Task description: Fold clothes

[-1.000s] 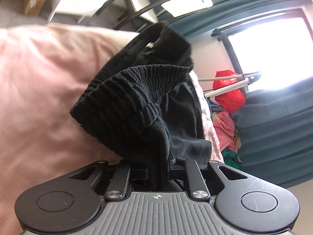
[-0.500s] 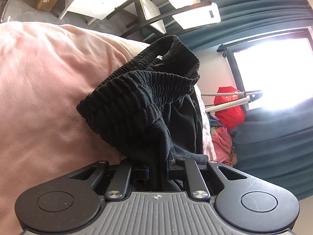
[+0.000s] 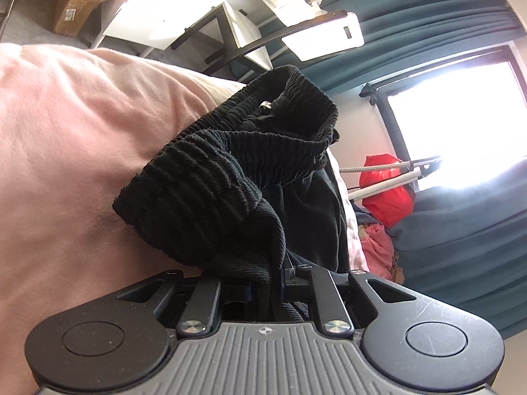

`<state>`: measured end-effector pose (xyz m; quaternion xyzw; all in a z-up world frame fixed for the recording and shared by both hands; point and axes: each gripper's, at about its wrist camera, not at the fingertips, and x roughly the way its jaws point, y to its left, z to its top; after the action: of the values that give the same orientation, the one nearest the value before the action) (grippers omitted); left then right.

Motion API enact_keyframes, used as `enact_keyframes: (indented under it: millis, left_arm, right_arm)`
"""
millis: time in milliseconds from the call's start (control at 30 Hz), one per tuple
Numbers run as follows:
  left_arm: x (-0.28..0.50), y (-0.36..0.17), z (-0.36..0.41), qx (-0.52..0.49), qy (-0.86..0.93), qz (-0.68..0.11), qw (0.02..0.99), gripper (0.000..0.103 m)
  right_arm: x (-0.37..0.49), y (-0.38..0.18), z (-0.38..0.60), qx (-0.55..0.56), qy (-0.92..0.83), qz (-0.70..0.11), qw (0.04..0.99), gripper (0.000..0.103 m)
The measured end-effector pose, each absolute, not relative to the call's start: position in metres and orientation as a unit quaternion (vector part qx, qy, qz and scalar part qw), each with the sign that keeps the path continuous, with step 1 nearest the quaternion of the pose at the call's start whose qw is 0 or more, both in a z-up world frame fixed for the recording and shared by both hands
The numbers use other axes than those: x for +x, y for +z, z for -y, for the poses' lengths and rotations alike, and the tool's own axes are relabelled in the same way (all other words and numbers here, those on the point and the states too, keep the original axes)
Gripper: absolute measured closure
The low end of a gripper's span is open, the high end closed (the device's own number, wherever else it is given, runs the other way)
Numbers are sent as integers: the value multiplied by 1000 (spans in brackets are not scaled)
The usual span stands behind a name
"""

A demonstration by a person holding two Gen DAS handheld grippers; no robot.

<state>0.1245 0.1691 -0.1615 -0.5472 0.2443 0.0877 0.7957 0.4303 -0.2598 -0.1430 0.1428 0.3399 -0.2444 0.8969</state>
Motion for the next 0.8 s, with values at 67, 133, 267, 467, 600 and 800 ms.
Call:
enact_keyframes:
  millis: [67,133,267,467,600,800]
  left_arm:
    - [128,-165,-172,-557,84,-244,789,88]
    - [129,-165,-173,-554,82,-245,791,88]
    - [127,-164,-176,-557,77,-245,790,89]
    - [118,-161,-191,-584,74,-244,771,92]
    - [115,-156,-194,-569,76,-257,777,92]
    - [113,-149,-197,-543,72,-281,788,92]
  right_arm:
    - [415,-136,259,133,-245,-317,906,88]
    - [398,-126,261,119,-242,-298,916,89]
    - [340,-103,278,155,-242,-280,916,90]
    - [231,-89,299,216,-203,-302,906,91]
    - [182,-105,312,258,-168,-356,882,98]
    - [148,-128,325,302,-132,-384,863,97]
